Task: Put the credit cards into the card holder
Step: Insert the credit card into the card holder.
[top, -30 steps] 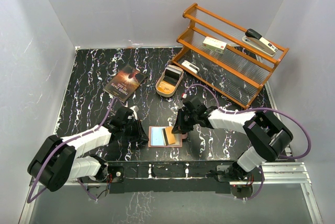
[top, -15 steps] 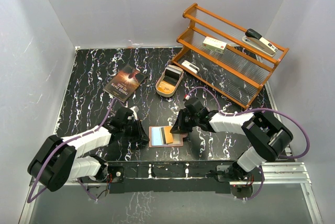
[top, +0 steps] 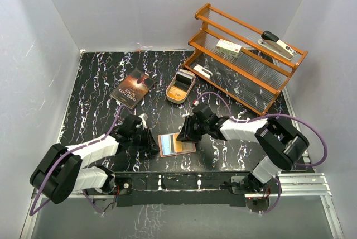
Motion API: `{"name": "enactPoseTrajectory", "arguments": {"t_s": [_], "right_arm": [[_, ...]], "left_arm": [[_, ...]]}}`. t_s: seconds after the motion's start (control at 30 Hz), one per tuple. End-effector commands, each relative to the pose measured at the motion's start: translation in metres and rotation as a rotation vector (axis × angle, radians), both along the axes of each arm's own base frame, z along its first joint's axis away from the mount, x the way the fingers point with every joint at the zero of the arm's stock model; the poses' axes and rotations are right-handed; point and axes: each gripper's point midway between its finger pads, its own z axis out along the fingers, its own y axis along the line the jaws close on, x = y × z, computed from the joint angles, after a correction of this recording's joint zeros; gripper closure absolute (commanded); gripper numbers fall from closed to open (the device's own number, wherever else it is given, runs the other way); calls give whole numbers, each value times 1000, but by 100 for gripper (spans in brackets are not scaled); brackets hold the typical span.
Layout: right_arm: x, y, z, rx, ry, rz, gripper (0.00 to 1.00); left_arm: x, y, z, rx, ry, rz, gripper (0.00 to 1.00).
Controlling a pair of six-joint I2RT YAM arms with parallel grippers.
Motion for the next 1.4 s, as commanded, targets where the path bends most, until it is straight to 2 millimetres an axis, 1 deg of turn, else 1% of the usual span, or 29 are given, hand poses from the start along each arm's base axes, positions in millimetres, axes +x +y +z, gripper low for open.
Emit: {"name": "enactPoseTrajectory", "arguments": {"t_s": [0.0,0.13,0.33,0.67,0.77,0.9,1.0,1.17,1.3,1.37], "right_arm": [[12,-1,11,-49,-64,2,70],[9,-6,16,-61,-69,10,68],[9,1,14,-51,-58,35,68],[3,24,12,-30,-45,92,67],[0,32,14,-16,-50,114,67],[-4,44,19,10,-60,144,70],[-7,50,20,17,-66,166,74],[-12,52,17,18,-62,188,80],[-12,52,18,6,-93,244,80],[-7,51,23,-31,-123,263,78]], "left_arm": [[-5,-1,-2,-16,22,-5,97],[-3,-2,0,-17,15,-7,97],[-4,-2,-1,-16,18,-7,98],[-1,-3,2,-22,7,-11,98],[-1,-3,2,-22,7,-10,98],[1,-4,3,-27,1,-8,98],[1,-4,3,-24,-1,-9,98],[2,-1,4,-7,-9,-9,98],[5,3,6,18,-24,5,97],[8,4,9,31,-35,11,96]]}}
